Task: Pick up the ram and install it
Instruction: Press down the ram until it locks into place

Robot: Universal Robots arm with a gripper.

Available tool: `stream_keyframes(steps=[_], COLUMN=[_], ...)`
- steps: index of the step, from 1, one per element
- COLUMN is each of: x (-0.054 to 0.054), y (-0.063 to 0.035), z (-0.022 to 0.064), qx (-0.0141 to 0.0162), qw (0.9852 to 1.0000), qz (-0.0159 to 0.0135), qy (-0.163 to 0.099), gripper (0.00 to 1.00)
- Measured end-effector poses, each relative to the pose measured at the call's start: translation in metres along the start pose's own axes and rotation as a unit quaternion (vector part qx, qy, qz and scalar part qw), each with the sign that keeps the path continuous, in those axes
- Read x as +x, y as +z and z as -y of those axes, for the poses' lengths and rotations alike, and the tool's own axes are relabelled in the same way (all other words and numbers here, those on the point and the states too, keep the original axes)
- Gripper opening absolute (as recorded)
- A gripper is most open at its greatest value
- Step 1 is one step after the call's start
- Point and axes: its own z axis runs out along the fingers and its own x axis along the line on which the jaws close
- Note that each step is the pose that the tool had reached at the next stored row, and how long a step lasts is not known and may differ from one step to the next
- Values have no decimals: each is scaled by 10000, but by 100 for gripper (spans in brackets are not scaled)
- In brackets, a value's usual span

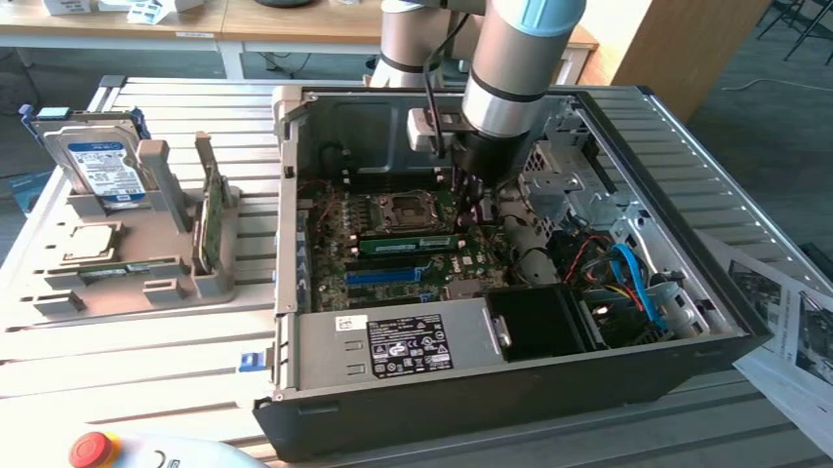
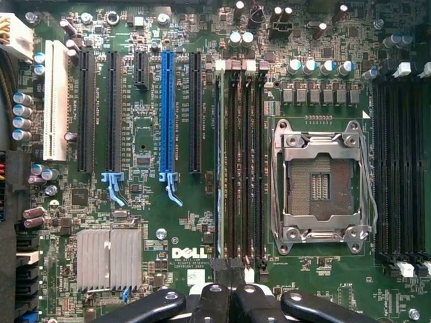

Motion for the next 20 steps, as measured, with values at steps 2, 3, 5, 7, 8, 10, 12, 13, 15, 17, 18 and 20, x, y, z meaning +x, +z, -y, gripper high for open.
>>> stream_keyframes(steps=[2,3,5,7,8,10,12,13,15,17,18,20], x=[1,1,1,1,1,5,7,8,9,10,10,10], y=[5,8,9,10,10,11,10,10,10,10,13,18], z=[0,0,0,0,0,0,0,0,0,0,0,0], qx=[-1,-1,-1,0,0,0,0,0,0,0,0,-1], qw=[10000,10000,10000,10000,10000,10000,10000,10000,10000,10000,10000,10000], qz=[-3,-3,-3,-2,-2,-1,-2,-2,-2,-2,-2,-3], qy=[0,0,0,0,0,1,0,0,0,0,0,0], gripper=[11,11,11,11,11,11,11,11,11,11,11,11])
